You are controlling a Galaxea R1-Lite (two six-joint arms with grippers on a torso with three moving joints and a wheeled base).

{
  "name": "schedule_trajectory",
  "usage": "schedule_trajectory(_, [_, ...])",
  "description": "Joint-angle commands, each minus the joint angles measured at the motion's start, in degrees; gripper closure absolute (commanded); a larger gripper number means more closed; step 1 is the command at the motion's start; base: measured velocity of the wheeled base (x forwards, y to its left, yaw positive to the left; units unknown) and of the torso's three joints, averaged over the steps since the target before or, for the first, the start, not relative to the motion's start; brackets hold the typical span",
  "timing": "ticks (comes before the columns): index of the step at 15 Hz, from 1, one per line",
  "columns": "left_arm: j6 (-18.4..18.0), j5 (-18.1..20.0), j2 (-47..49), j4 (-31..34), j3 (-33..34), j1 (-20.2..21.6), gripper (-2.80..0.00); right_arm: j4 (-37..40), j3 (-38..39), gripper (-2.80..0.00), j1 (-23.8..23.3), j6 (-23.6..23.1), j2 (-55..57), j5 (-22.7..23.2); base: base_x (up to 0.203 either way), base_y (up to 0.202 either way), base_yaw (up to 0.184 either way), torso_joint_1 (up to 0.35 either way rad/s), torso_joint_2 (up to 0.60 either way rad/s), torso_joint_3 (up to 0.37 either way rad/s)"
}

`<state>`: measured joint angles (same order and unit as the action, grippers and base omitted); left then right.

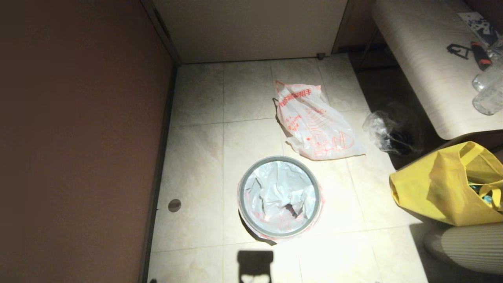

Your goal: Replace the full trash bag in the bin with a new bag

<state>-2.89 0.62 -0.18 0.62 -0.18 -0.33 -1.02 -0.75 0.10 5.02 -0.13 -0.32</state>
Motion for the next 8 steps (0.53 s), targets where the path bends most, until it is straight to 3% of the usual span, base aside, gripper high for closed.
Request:
schedule_trajectory(1, [-0.01,-0.01,0.09,-0.01,0.01,-0.02,0.0,-1.19,0.54,0.0,-0.01,-2.42,0.05,-0.11,0.0,0.0,0.0,0.0,0.0,0.0])
schedule_trajectory(5, [-0.01,-0.01,0.1,-0.01,0.01,-0.02,0.0,-2.41,0.75,0.0,-0.01,-10.34,0.05,-1.16,0.0,0.0,0.0,0.0,0.0,0.0])
schedule_trajectory(8, [-0.01,-0.01,0.09,-0.01,0.01,-0.02,0.0,-2.58,0.75,0.0,-0.01,-11.47,0.05,-1.11,0.0,0.0,0.0,0.0,0.0,0.0])
